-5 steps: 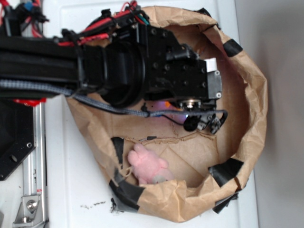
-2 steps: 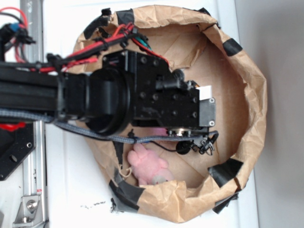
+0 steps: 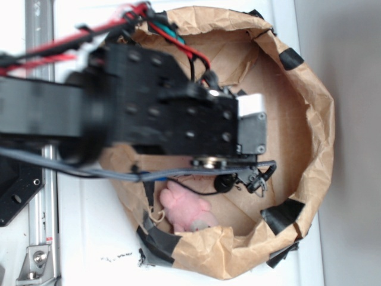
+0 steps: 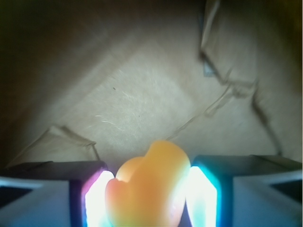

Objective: Grab the yellow duck.

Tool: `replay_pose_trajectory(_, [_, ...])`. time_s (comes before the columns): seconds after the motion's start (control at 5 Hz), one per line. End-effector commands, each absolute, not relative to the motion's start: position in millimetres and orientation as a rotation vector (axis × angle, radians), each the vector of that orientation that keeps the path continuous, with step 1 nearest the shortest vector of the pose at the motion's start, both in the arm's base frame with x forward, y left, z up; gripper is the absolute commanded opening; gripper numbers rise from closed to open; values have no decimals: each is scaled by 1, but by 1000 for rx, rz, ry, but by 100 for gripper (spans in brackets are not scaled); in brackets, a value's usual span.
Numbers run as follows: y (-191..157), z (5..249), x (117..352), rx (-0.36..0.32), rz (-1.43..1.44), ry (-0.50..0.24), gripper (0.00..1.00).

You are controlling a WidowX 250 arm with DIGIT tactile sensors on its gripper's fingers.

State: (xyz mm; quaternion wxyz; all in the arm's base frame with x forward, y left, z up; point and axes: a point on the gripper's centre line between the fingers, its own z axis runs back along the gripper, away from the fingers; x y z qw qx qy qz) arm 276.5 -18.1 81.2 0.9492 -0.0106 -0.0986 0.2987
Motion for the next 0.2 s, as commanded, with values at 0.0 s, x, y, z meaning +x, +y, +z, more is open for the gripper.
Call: replay_pose_trajectory(0.0, [13,135,273,-23,540,-286,0])
